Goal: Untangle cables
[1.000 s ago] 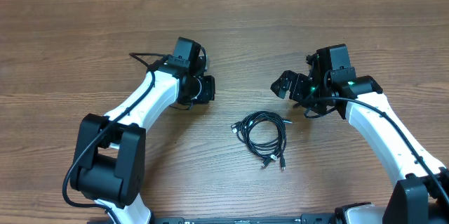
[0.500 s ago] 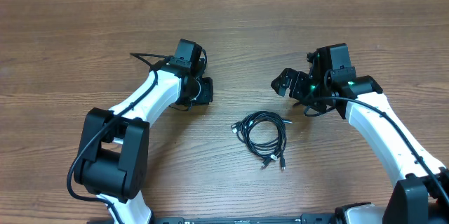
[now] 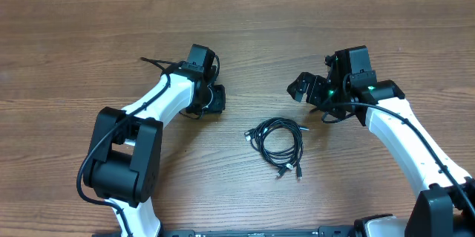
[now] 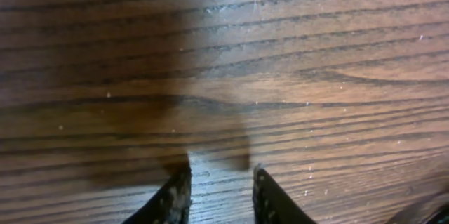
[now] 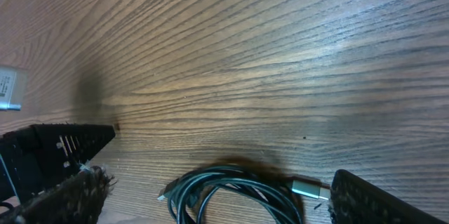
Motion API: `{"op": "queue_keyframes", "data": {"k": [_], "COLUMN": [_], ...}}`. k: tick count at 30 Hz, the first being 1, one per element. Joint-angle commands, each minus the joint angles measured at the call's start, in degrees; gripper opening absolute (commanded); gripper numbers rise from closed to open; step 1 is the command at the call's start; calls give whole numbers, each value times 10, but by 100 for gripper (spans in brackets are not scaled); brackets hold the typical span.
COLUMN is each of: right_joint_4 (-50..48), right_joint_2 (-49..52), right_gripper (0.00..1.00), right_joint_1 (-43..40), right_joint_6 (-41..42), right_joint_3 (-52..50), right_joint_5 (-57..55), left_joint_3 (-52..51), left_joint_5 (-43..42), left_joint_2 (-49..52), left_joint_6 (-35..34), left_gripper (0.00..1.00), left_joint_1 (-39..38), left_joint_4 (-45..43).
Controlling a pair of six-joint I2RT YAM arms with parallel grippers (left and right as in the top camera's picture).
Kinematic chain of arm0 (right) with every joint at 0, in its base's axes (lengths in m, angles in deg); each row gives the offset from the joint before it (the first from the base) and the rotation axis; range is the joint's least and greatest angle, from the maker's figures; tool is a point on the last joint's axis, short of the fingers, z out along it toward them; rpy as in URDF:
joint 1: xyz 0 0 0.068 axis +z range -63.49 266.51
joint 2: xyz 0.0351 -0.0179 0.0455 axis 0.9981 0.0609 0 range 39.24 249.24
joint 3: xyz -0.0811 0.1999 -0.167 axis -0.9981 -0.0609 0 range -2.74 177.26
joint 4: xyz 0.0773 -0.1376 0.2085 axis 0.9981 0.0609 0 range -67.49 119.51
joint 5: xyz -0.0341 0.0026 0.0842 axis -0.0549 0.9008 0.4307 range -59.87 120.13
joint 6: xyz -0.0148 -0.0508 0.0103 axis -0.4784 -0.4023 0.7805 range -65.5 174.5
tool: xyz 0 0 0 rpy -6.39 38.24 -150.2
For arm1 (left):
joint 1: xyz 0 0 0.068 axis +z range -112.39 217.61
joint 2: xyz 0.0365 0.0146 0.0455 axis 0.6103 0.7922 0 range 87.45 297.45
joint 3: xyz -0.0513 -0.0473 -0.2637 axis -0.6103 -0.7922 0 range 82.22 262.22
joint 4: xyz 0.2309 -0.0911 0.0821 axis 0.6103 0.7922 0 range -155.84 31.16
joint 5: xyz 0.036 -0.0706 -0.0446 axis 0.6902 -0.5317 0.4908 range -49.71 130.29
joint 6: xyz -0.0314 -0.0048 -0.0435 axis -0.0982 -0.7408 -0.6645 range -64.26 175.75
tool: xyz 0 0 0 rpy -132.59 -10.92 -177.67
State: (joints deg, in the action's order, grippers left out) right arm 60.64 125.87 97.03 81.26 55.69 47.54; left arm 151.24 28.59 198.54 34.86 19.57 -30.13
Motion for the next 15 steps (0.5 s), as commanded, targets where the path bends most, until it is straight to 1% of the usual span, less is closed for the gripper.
{"op": "queue_keyframes", "data": {"k": [1, 2, 3, 5, 6, 8, 15], "right_joint_4": [-4, -4, -4, -4, -4, -4, -4], "right_joint_2": [-1, -1, -1, -1, -1, -1, -1], "right_gripper": [100, 100, 100, 100, 100, 100, 100], "right_joint_1": [-2, -2, -2, -2, -2, -2, -2], "right_joint_6": [0, 0, 0, 0, 0, 0, 0], "right_joint_3": [8, 8, 8, 8, 8, 8, 8], "right_joint_5": [-9, -9, -9, -9, -9, -9, -16], "left_joint_3": [5, 5, 5, 5, 5, 5, 5], "left_joint_5": [7, 7, 7, 7, 7, 7, 7], "left_joint_2": [11, 11, 11, 11, 11, 11, 11], "left_joint_6": [-10, -10, -10, -10, -10, -11, -14], "left_gripper": [37, 39, 40, 40, 37, 37, 40], "left_joint_1": [-4, -4, -4, -4, -4, -4, -4], "left_joint_4": [0, 0, 0, 0, 0, 0, -4]}}
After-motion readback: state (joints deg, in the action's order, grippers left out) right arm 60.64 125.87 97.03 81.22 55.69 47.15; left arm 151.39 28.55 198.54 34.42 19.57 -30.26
